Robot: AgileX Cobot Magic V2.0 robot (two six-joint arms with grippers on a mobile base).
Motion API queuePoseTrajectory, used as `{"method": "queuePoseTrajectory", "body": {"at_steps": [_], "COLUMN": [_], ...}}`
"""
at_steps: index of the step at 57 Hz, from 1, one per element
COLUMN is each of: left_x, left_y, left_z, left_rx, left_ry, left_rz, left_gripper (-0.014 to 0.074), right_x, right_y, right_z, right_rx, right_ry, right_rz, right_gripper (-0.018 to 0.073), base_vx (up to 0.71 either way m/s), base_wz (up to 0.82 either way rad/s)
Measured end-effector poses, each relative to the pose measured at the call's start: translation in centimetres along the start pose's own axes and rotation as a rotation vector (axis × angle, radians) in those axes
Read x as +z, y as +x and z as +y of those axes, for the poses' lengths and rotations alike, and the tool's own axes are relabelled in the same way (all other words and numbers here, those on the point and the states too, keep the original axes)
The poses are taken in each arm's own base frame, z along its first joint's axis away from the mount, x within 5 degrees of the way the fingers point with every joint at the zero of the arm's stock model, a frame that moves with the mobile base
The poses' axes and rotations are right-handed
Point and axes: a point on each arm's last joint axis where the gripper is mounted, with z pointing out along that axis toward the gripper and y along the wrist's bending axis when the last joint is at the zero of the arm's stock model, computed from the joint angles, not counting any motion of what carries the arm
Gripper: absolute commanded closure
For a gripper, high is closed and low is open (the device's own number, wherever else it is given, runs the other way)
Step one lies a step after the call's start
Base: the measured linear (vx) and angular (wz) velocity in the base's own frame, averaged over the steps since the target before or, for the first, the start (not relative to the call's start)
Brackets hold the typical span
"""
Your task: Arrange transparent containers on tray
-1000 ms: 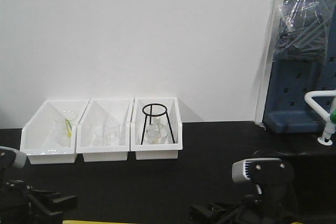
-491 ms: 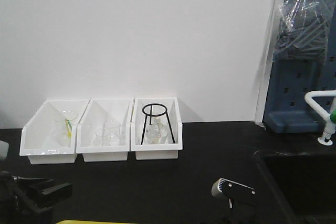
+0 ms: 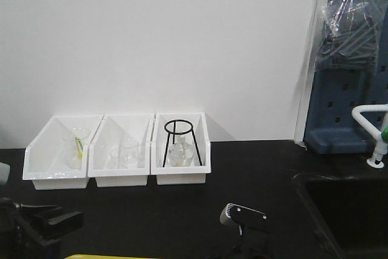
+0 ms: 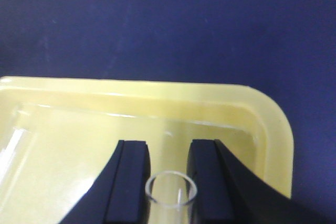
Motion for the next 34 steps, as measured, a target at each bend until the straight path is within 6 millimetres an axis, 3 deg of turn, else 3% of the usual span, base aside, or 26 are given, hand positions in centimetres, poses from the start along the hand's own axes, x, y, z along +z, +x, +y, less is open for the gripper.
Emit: {"method": "queuePoseTrajectory", "body": {"at_steps": [17,24,34], "left_x": [0.0,0.0,0.0], "left_y": [0.0,0.0,0.0], "left_z": [0.0,0.0,0.0], "left_rx": [0.000,0.000,0.000], "left_ry": [-0.002,-0.002,-0.002], "left_rz": [-0.001,-0.001,-0.001], "left_gripper": [0.0195,0.0195,0.0195], "right_x": [2.3,2.6,2.8], "right_y": [1.1,1.3,1.4], "right_z": [-1.1,-1.3,-1.4], "right_rx": [0.056,0.060,0.059], "right_ry": [0.054,0.063,0.068], "right_rz": [0.028,0.030,0.036], "right_gripper": [0.0532,0.0452,0.0268], "base_vx": [0.00,0.00,0.00], "base_wz": [0.00,0.00,0.00]}}
